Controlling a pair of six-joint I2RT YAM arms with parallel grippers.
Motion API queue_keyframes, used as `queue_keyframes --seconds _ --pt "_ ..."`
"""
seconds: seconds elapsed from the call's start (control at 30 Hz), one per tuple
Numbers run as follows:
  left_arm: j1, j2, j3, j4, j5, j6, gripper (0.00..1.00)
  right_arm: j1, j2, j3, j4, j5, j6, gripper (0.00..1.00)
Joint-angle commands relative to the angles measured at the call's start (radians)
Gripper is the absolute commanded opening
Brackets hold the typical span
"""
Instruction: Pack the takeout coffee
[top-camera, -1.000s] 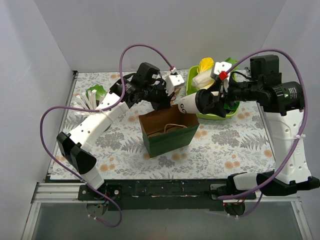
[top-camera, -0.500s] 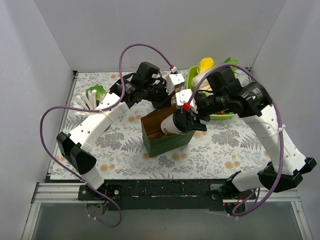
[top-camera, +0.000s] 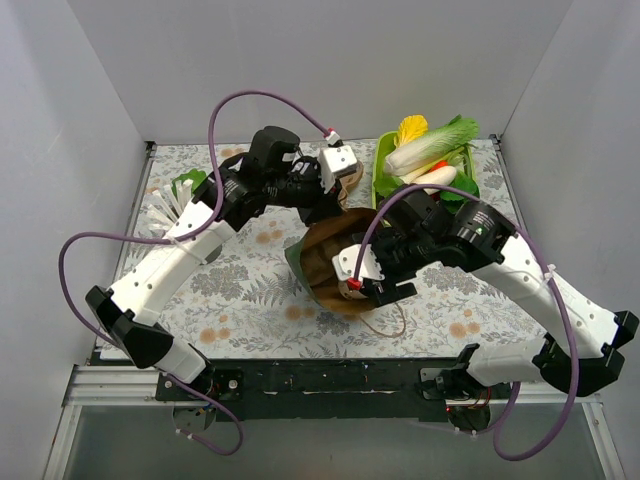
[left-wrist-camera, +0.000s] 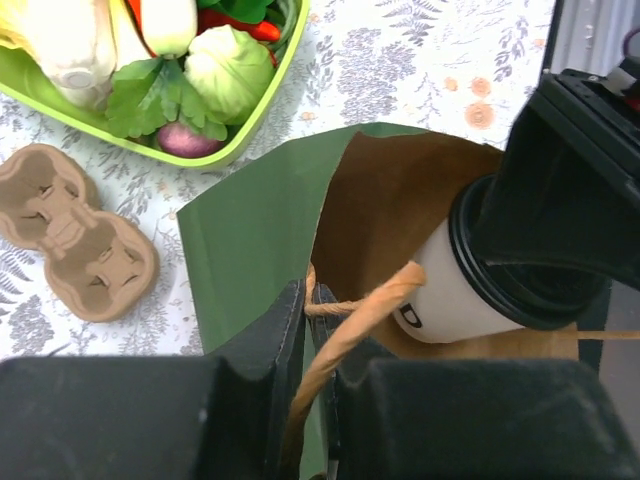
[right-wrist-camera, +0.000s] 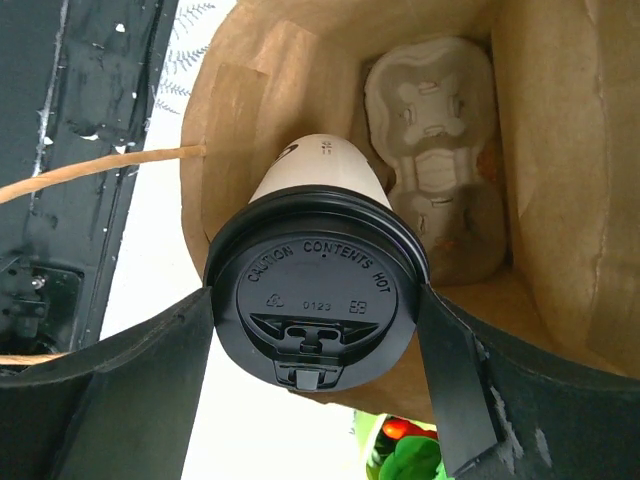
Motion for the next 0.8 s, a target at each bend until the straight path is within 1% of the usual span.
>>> queue_keyframes --seconds 0.0,0.1,0.17,0.4,0.53,0.67,0.77 --pt "-0.001 -0.084 -0.068 0.080 0.048 -0.048 0.08 0.030 -0.025 -0.035 0.067 0.108 -0.003 0.01" --pt "-0.001 -0.091 -0.084 0.096 0.059 -0.050 0.06 0.038 -0.002 -0.047 0.127 0.160 -0.003 0.01" --pt "-0.001 -0.084 -0.079 0.088 0.063 -0.053 0.00 0.044 0.014 -0.044 0.148 0.187 -0.003 0.01" --pt "0.001 -0.050 -0.046 0.057 0.091 -0.061 0.00 0.072 0.071 -0.018 0.191 0.312 -0.040 0.01" --pt "0.002 -0.030 -0.046 0.061 0.089 -0.090 0.00 0.095 0.103 0.014 0.197 0.353 -0.041 0.01" --pt "0.002 0.014 0.015 0.027 0.062 -0.126 0.00 0.139 0.121 0.057 0.168 0.396 -0.076 0.01" --pt "0.002 0.043 0.056 -0.001 0.045 -0.146 0.00 0.159 0.120 0.039 0.144 0.430 -0.101 0.01"
